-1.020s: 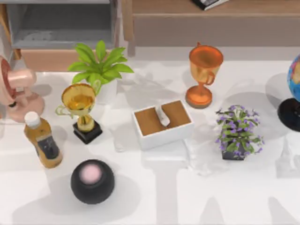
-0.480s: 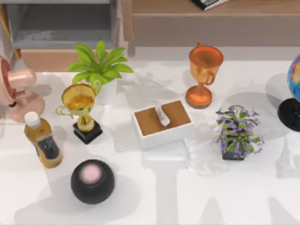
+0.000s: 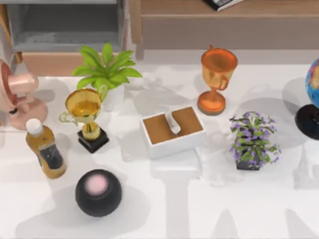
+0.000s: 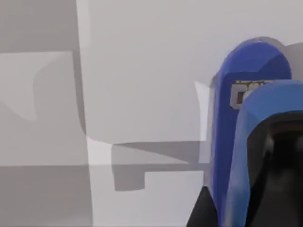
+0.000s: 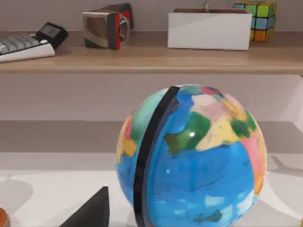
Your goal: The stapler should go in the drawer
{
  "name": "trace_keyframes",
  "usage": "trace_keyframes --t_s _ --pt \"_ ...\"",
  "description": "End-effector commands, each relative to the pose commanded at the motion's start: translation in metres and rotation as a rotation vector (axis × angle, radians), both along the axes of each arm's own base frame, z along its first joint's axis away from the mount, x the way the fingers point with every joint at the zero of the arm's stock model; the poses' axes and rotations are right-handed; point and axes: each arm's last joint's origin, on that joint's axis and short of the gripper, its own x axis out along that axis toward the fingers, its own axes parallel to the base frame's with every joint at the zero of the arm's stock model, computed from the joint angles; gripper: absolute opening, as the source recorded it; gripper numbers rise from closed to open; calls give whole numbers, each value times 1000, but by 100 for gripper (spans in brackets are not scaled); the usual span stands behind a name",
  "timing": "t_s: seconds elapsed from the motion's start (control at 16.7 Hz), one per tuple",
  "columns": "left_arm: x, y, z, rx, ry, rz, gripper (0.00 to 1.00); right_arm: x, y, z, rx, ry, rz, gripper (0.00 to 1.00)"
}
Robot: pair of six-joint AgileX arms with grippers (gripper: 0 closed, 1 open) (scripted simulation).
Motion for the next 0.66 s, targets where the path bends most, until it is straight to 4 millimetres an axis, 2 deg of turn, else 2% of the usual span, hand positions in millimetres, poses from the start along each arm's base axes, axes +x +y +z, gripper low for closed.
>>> trace_keyframes --t_s 0.3,0.66 --pt "0 0 0 0 0 0 98 0 0 0 0 0 0 100" --pt "0 0 0 0 0 0 100 0 0 0 0 0 0 100"
